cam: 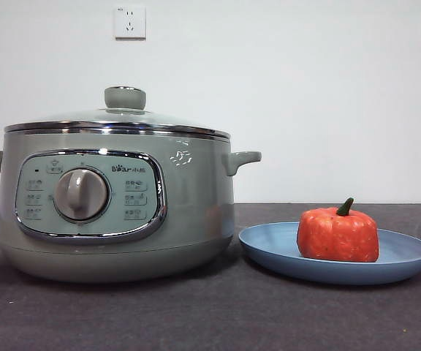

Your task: Take the pumpkin out from the steamer,put the pumpkin in the blue plate,close the lid

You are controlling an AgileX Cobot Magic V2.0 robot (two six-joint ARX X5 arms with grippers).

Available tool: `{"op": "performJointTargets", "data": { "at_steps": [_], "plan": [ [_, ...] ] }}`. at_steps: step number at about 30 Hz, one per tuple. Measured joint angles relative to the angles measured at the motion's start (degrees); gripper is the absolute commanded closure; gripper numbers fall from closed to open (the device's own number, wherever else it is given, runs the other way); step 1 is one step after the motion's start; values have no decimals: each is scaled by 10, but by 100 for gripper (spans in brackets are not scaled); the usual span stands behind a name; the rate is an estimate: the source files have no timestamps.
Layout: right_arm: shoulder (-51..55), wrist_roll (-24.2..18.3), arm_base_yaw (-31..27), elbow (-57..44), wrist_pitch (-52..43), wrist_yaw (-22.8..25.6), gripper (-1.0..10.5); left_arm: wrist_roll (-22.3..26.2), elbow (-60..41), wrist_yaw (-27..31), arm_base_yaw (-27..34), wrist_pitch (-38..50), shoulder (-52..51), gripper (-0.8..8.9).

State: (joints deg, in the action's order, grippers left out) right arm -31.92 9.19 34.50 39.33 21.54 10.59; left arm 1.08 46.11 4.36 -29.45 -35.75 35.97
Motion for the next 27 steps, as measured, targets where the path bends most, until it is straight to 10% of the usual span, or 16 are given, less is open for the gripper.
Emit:
{"op": "performJointTargets", "data": {
  "at_steps": [27],
  "plan": [
    [5, 18, 11, -69, -14, 1, 946, 0, -94, 0, 0, 23, -85, 816]
  ]
}}
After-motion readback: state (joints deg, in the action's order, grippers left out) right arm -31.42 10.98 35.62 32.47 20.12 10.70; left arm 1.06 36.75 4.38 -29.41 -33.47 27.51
